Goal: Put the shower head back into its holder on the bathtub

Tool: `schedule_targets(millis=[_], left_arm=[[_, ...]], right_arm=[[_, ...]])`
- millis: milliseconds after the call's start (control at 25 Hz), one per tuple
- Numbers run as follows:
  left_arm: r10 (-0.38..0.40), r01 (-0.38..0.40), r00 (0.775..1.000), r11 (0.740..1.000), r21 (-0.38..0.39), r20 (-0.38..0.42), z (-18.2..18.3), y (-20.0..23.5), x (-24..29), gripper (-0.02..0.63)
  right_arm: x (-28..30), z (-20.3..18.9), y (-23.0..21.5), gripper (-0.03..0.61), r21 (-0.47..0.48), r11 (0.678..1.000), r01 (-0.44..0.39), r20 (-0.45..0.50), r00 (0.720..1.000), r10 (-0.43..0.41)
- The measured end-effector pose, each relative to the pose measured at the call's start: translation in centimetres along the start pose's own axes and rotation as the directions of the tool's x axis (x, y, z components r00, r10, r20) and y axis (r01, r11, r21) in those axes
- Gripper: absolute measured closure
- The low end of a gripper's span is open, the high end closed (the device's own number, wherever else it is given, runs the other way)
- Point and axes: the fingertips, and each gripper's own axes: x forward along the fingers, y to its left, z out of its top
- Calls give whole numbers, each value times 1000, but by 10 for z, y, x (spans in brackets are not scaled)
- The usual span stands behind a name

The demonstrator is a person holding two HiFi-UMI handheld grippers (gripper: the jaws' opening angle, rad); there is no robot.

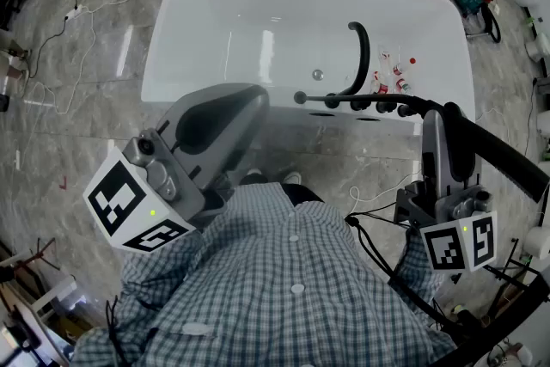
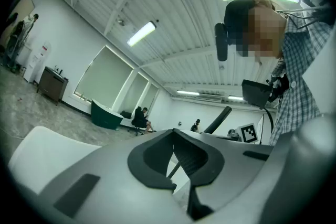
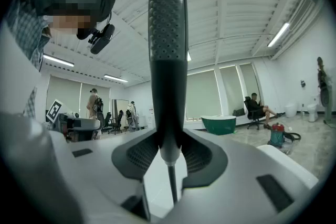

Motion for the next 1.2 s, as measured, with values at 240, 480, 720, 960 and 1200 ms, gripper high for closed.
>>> schedule_targets(millis=[240,480,720,960,1200], left_arm=[[-1,1,1000,1000,0,0,2,-1,0,604],[2,-2,1000,1000,-1,2,4,-2,-1,604],[8,-8,1000,1000,-1,2,4,-2,-3,604],[13,-13,1000,1000,-5,0,3,-2,-7,604],[24,-24,1000,999,-21,-12,1,-2,-13,604]], right_arm=[[1,0,0,443,-5,1000,2,-12,1000,-2],[1,1,3,443,-7,1000,-9,-17,1000,9],[1,1,7,443,-27,999,-23,-30,999,22],[3,-5,14,443,-36,999,-37,-50,998,35],[5,-13,18,443,-15,999,-49,-83,995,48]])
